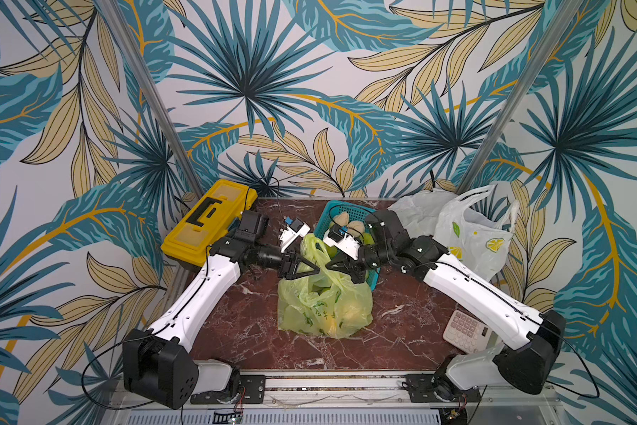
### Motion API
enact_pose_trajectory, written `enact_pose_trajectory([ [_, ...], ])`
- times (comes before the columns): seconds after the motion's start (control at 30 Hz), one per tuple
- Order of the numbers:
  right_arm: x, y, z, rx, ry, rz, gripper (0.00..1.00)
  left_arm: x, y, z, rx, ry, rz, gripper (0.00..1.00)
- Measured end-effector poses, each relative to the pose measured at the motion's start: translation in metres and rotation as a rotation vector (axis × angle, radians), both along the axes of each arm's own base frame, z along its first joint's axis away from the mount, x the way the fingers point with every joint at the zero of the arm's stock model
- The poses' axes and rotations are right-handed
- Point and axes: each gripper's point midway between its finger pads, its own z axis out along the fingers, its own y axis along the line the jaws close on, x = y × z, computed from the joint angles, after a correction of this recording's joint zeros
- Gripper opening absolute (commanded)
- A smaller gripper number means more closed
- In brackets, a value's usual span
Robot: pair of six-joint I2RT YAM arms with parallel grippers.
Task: Place the pears into plastic bags & tie knots
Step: Tie the plastic bag at the center of the board.
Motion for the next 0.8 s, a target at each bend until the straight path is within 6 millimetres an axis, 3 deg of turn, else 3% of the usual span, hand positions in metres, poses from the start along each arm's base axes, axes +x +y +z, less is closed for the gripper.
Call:
enact_pose_trajectory([
  [0.13, 0.001, 0.006, -0.004, -0.005, 0.017, 0.014, 0.0, -0.001, -0.001, 0.0, 0.0, -0.007, -0.008, 0.61],
  [0.33, 0.0, 0.01, -0.029, -0.068, 0.067, 0.022, 0.0, 0.002, -0.003, -0.004, 0.004, -0.007, -0.013, 0.66],
  [0.47, 0.003, 0.008, -0.029, -0.072, 0.068, 0.0, 0.0, 0.011, -0.004, -0.008, 0.022, 0.005, 0.0, 0.66],
  [0.57, 0.009, 0.001, -0.026, -0.045, 0.071, -0.055, 0.0, 0.013, -0.001, -0.012, 0.042, 0.009, 0.025, 0.69],
  [0.7, 0.025, -0.016, -0.031, -0.025, 0.088, -0.156, 0.0, 0.002, 0.011, -0.012, 0.048, -0.021, 0.067, 0.74],
  [0.8, 0.032, -0.017, -0.034, -0.01, 0.097, -0.198, 0.0, -0.004, 0.02, -0.006, 0.03, -0.085, 0.101, 0.74],
])
